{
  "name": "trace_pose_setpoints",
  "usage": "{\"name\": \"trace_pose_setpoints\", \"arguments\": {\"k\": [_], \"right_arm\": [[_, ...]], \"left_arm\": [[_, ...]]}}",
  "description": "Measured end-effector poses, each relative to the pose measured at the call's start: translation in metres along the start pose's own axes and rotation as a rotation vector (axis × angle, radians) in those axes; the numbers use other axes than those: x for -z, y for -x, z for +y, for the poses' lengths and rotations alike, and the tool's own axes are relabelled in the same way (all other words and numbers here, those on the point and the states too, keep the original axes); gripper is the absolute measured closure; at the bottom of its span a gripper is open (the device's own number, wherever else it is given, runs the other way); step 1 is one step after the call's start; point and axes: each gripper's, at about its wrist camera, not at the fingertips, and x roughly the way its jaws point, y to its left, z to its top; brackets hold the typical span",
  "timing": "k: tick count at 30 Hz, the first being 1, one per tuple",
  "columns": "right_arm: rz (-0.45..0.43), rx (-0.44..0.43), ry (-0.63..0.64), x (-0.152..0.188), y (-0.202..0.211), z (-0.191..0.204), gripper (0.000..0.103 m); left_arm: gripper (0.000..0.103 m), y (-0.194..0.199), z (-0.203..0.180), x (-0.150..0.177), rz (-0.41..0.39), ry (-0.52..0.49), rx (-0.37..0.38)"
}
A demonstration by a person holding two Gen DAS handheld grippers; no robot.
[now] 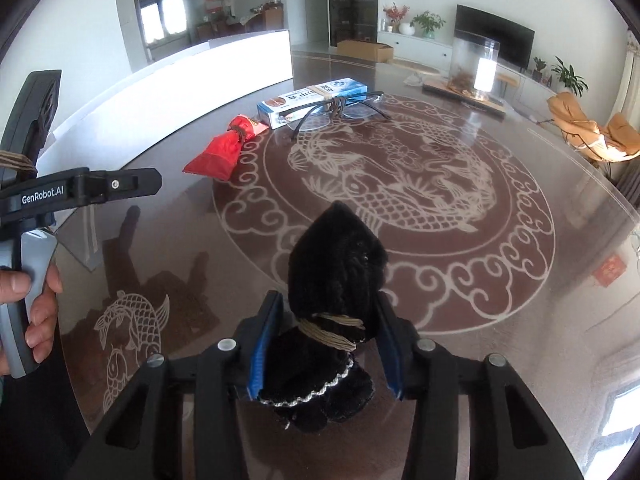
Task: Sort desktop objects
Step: 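Grasp the black velvet pouch with the right gripper while the left grasps the red candy bag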
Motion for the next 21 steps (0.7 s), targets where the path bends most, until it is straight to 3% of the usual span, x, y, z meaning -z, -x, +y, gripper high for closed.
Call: {"name": "trace_pose_setpoints", "arguments": {"k": [6, 9, 13, 15, 16, 18, 20, 21], "right_arm": [[-0.021, -0.003, -0.044, 0.003, 0.000, -0.004, 0.056], [-0.019, 0.009, -0.037, 0.003, 0.000, -0.001, 0.056], [-0.011, 0.044, -0.008, 0.003, -0.001, 0.005, 0.056], [-0.010, 0.061, 0.006, 0.003, -0.002, 0.008, 0.056], [-0.009, 0.060, 0.005, 0.003, -0.002, 0.008, 0.056], [-0.010, 0.054, 0.000, 0.003, -0.002, 0.006, 0.056], [-0.010, 0.059, 0.003, 0.003, -0.002, 0.006, 0.056], [-0.010, 0.060, 0.004, 0.004, -0.002, 0.007, 0.056]], "left_arm": [[0.000, -0.038, -0.024, -0.047, 0.054, -0.031, -0.067], [0.000, -0.074, -0.029, -0.060, 0.152, -0.074, -0.147], [0.000, -0.091, -0.042, -0.064, 0.131, -0.184, -0.215], [0.030, -0.089, -0.048, -0.061, 0.078, -0.253, -0.189], [0.037, -0.087, -0.052, -0.059, 0.058, -0.293, -0.171], [0.065, -0.082, -0.058, -0.054, 0.044, -0.356, -0.150], [0.079, -0.074, -0.058, -0.048, 0.052, -0.374, -0.130], [0.079, -0.069, -0.056, -0.043, 0.054, -0.367, -0.126]]}}
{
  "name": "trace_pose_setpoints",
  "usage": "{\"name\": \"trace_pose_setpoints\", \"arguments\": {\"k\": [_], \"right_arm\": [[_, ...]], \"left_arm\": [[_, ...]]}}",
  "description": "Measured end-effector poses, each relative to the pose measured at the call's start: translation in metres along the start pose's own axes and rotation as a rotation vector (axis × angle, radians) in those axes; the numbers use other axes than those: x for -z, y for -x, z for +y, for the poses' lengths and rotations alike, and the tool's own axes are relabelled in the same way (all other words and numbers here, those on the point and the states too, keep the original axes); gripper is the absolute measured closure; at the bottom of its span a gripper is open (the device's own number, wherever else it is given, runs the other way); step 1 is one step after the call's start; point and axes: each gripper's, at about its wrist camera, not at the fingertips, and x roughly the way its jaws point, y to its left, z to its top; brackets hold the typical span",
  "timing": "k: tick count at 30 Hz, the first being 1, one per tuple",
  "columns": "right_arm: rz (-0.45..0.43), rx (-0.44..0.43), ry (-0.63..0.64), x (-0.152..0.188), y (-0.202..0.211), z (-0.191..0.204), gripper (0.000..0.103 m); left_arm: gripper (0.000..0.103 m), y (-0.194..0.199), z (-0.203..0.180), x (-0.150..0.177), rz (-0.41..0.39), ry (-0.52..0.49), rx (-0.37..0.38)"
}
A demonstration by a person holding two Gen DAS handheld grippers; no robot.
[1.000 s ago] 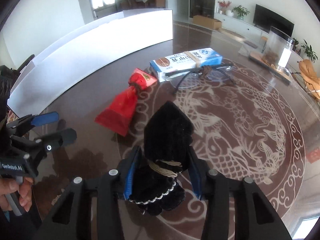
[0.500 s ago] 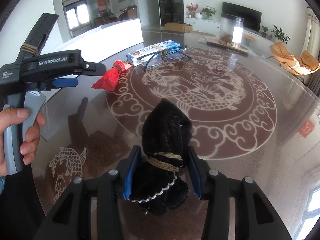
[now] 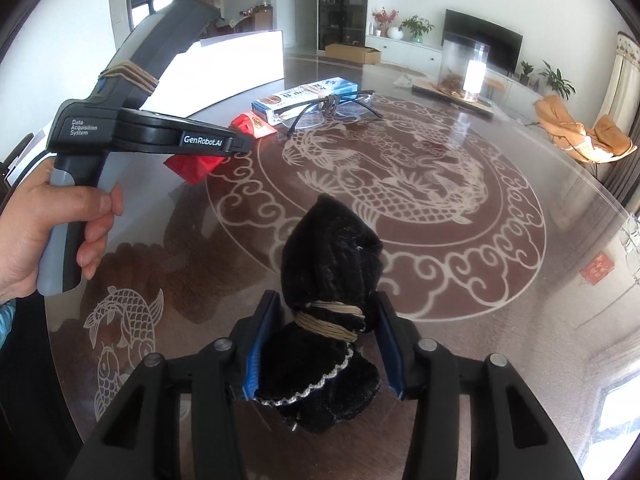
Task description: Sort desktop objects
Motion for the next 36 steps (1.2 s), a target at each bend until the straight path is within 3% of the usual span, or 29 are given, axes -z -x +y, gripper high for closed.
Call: {"name": "trace_pose_setpoints", "arguments": {"k": [8, 21, 22, 23, 24, 26, 31, 33, 36], "right_arm": [[0.000, 0.004, 0.003, 0.000, 0.000, 0.001, 0.056], [-0.006, 0.037, 0.029, 0.000, 0.002, 0.006, 0.056], [-0.004, 0.023, 0.018, 0.000, 0.001, 0.004, 0.056], [-0.001, 0.013, 0.006, 0.000, 0.001, 0.002, 0.054], [0.001, 0.009, -0.007, 0.000, 0.000, -0.001, 0.048], [0.006, 0.007, -0.032, 0.000, -0.001, -0.005, 0.042], [0.009, 0.006, -0.025, 0.000, -0.001, -0.004, 0.038], [0.010, -0.003, -0.023, 0.001, -0.002, -0.004, 0.035], [0.016, -0.007, -0.014, 0.001, -0.003, -0.003, 0.028]], "left_arm": [[0.080, 0.039, -0.003, 0.051, -0.014, 0.002, 0.024], [0.077, 0.046, -0.001, 0.063, -0.033, 0.012, 0.037], [0.075, 0.046, -0.001, 0.063, -0.033, 0.014, 0.044], [0.062, 0.047, -0.002, 0.064, -0.033, 0.014, 0.057], [0.035, 0.046, -0.004, 0.064, -0.027, 0.010, 0.062], [0.014, 0.043, -0.007, 0.064, 0.000, -0.004, 0.020], [0.012, 0.041, -0.005, 0.064, 0.015, 0.006, 0.017], [0.000, 0.038, -0.004, 0.064, 0.033, 0.012, 0.013], [0.000, 0.037, -0.003, 0.064, 0.038, 0.014, 0.017]]}}
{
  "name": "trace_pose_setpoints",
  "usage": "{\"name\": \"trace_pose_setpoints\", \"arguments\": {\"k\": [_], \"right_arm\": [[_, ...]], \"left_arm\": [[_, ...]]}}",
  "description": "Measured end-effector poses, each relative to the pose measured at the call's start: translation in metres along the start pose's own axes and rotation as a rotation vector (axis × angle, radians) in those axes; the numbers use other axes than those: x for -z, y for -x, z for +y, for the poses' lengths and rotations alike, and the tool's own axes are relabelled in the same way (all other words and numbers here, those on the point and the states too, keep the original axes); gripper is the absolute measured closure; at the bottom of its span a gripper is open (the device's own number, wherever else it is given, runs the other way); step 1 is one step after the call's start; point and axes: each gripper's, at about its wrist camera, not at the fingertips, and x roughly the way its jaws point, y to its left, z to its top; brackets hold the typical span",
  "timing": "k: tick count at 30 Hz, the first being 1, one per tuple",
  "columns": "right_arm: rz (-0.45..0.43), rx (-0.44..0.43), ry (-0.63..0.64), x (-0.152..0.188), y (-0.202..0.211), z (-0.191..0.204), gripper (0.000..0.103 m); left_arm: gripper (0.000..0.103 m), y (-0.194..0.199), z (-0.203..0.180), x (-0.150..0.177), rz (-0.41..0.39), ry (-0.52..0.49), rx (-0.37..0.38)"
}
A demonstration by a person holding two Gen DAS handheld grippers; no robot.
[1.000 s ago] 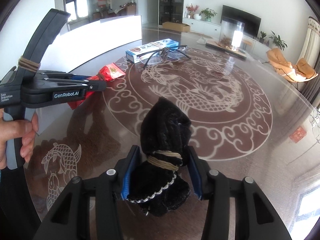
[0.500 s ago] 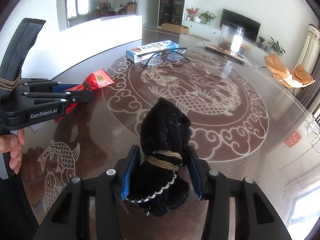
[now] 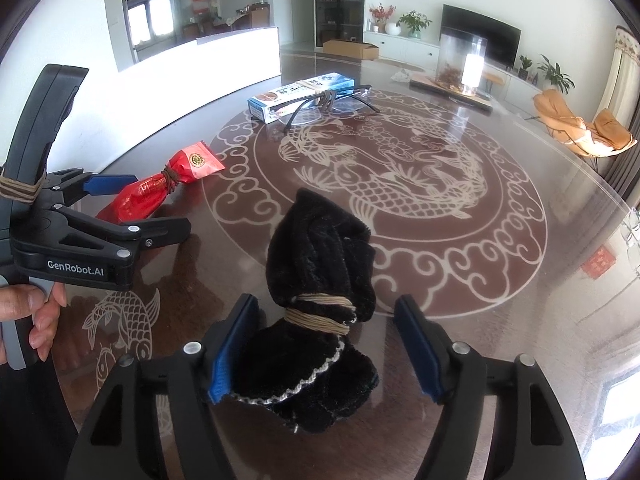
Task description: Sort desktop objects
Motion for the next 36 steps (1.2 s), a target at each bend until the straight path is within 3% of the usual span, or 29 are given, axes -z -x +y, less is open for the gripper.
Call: {"name": "trace_pose_setpoints", "arguments": {"k": [7, 9, 14, 36], "right_arm": [[0.006, 0.004, -0.005, 0.0004, -0.0011, -0.0016, 0.023], [0.018, -0.006, -0.003, -0.0001, -0.0037, -0.0017, 0.012], [0.037, -0.018, 0.019, -0.0002, -0.0078, 0.0030, 0.000], [0.039, -0.012, 0.021, 0.0000, -0.0092, 0.0042, 0.000]], "left_arm": [[0.000, 0.0005, -0.0009, 0.0007, 0.000, 0.000, 0.000], [0.000, 0.0005, -0.0007, 0.0007, 0.000, 0.000, 0.000], [0.000, 0.0005, -0.0009, 0.0009, 0.000, 0.000, 0.000], [0.000, -0.0003, -0.0012, 0.0004, -0.001, 0.001, 0.001]]}}
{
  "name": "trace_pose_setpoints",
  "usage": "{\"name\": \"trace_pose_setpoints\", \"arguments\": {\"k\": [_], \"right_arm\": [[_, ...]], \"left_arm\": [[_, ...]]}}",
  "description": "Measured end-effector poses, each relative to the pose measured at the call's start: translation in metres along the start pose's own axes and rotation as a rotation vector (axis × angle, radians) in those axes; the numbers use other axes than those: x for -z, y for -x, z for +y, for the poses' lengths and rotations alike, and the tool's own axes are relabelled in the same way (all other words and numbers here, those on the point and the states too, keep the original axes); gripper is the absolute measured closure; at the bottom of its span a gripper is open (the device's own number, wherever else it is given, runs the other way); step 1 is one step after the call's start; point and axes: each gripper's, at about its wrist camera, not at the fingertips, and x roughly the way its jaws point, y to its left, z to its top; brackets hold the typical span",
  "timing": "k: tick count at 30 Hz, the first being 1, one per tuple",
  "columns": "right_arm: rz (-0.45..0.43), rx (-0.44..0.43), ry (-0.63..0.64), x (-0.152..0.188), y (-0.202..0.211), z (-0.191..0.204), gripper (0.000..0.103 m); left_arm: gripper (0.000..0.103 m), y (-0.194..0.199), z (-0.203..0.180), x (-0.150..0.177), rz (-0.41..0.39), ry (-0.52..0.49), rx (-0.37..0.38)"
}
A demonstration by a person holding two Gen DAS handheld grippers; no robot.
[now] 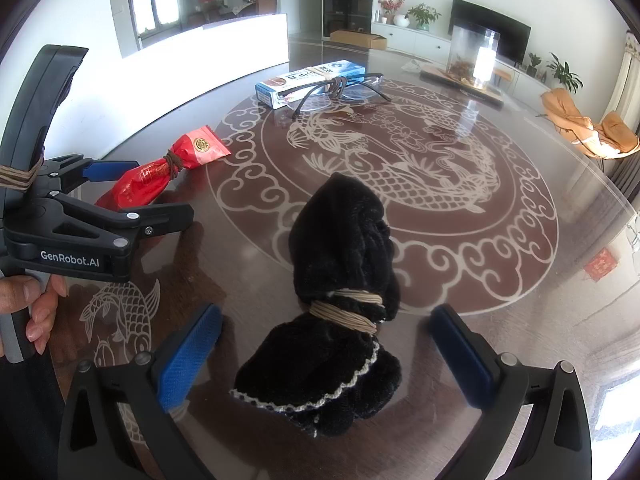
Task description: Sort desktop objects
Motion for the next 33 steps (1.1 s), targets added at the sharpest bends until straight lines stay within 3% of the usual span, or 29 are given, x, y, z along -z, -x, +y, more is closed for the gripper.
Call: {"name": "trace_pose_setpoints", "arguments": {"k": [33], "right_arm": [[0.000, 0.000, 0.000, 0.0001, 0.0003, 0.0004, 0.000]], "left_arm": [[0.000, -0.0027, 0.0013, -0.0034, 0.000, 0.005, -0.002]]}}
